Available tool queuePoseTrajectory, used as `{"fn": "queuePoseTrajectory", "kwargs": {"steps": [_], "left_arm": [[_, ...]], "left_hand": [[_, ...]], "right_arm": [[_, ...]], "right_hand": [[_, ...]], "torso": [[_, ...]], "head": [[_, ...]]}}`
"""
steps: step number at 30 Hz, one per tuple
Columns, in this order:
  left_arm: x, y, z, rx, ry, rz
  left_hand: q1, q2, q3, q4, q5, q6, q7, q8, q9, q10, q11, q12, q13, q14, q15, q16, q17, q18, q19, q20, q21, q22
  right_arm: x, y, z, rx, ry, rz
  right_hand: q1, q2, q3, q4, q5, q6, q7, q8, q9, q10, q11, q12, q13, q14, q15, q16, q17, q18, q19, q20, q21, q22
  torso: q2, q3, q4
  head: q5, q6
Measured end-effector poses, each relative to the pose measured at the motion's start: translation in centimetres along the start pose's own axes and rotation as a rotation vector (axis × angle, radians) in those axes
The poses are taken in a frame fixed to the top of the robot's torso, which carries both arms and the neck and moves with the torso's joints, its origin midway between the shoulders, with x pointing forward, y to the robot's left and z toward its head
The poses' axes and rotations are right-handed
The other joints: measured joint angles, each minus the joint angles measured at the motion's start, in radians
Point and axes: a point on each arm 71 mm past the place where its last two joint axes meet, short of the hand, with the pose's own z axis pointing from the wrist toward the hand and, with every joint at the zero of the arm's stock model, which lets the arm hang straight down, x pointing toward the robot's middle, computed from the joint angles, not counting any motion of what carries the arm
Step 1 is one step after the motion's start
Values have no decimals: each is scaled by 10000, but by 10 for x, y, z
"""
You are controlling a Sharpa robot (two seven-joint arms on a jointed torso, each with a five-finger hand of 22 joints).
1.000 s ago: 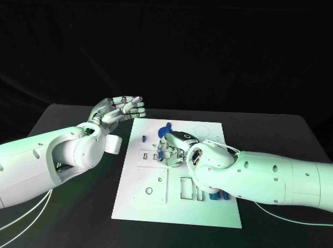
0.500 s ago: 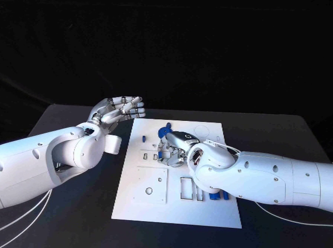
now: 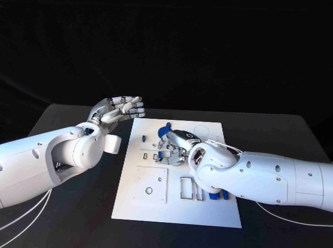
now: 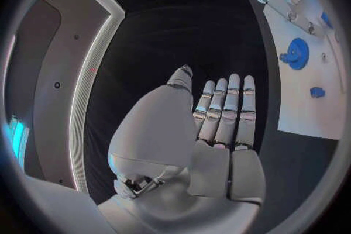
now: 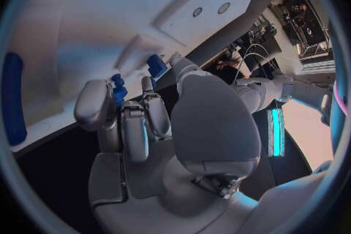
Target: Assemble the parts on the task board
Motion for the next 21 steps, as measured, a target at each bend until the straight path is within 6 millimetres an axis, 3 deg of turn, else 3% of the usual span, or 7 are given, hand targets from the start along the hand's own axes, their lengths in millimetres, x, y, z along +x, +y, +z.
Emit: {"fn": "queuePoseTrajectory", "kwargs": {"steps": [5, 9, 13, 16, 19, 20, 21], "left_arm": [[-2, 1, 1, -136, -33, 230], [-8, 5, 2, -603, -78, 801], [-12, 10, 5, -1350, 88, 1718], [-10, 13, 9, -1972, 537, 2586], [-4, 14, 13, -2640, 1186, 3631], [-1, 15, 14, -2850, 1405, 3966], [2, 15, 15, -3055, 1619, 4296]], "left_hand": [[-131, 129, -39, 23, 0, 153, 4, 168, 85, 426, -113, 289, 44, 477, -190, 364, 198, -1, 372, -96, 228, 52], [-570, 180, -270, 38, 0, 673, -160, 506, 239, 1885, -653, 975, 260, 2035, -763, 1237, 747, -2, 1685, -606, 948, 339], [-744, 133, -389, 55, 0, 1673, -924, 1466, 983, 3769, -1548, 2039, 758, 4491, -1735, 3238, 2068, -4, 3719, -1560, 2177, 909], [-972, 234, -433, 98, -22, 1790, -1237, 2050, 1732, 4496, -1954, 2951, 1497, 5127, -2163, 4841, 3062, -3, 4409, -2000, 3152, 1487], [-1216, 264, -551, 82, -55, 1358, -1484, 3041, 3110, 4057, -2133, 4555, 3012, 5332, -2361, 8204, 6061, -3, 4563, -2254, 4801, 2662], [-1383, 309, -551, 82, -125, 1060, -1462, 3336, 3575, 3575, -2120, 5083, 3541, 5662, -2382, 10070, 8457, -12, 4702, -2275, 5839, 3875], [-1475, 338, -555, 86, -163, 859, -1446, 3507, 3854, 3260, -2102, 5405, 3853, 5754, -2364, 11088, 9810, -105, 4824, -2271, 6545, 4733]], "right_arm": [[-14, -8, -11, -176, -413, 465], [-42, -21, -17, -69, -928, 1188], [-71, -43, -24, 459, -1301, 2300], [-88, -59, -29, 907, -1495, 3082], [-100, -74, -35, 1306, -1673, 3796], [-103, -78, -37, 1430, -1718, 3982], [-106, -83, -39, 1560, -1766, 4147]], "right_hand": [[444, 278, -363, 54, 471, -222, 49, -95, -85, 0, 0, 0, 52, -7, 66, 0, -1, 1, -18, 90, -156, -41], [462, 301, -363, 54, 1134, 94, -48, 167, 31, 1, 0, 0, 52, -6, 66, 0, -1, 1, -18, 90, -348, -173], [500, 340, -261, 33, 1312, 96, -50, 229, 95, -115, -59, -59, -45, -6, 66, -23, -1, 1, -173, 63, -607, -358], [553, 393, -167, 24, 1450, 96, -50, 248, 138, -301, -86, -272, -293, -6, 66, -115, -2, 1, -343, 51, -946, -602], [553, 393, -167, 24, 1491, 96, -50, 248, 152, -302, -86, -272, -341, -7, 66, -115, -2, 0, -343, 51, -972, -637], [553, 393, -167, 24, 1491, 96, -50, 248, 160, -302, -86, -272, -341, -6, 66, -115, -2, 0, -342, 51, -973, -637], [553, 393, -167, 24, 1491, 96, -50, 248, 163, -301, -86, -272, -341, -6, 66, -115, -2, 0, -343, 51, -973, -637]], "torso": [[-23, 4, -7], [-64, 15, -43], [-142, 40, -82], [-198, 56, -105], [-275, 85, -129], [-296, 95, -136], [-316, 102, -142]], "head": [[-4, 12], [10, -11], [40, -44], [64, -69], [128, -112], [144, -124], [151, -129]]}}
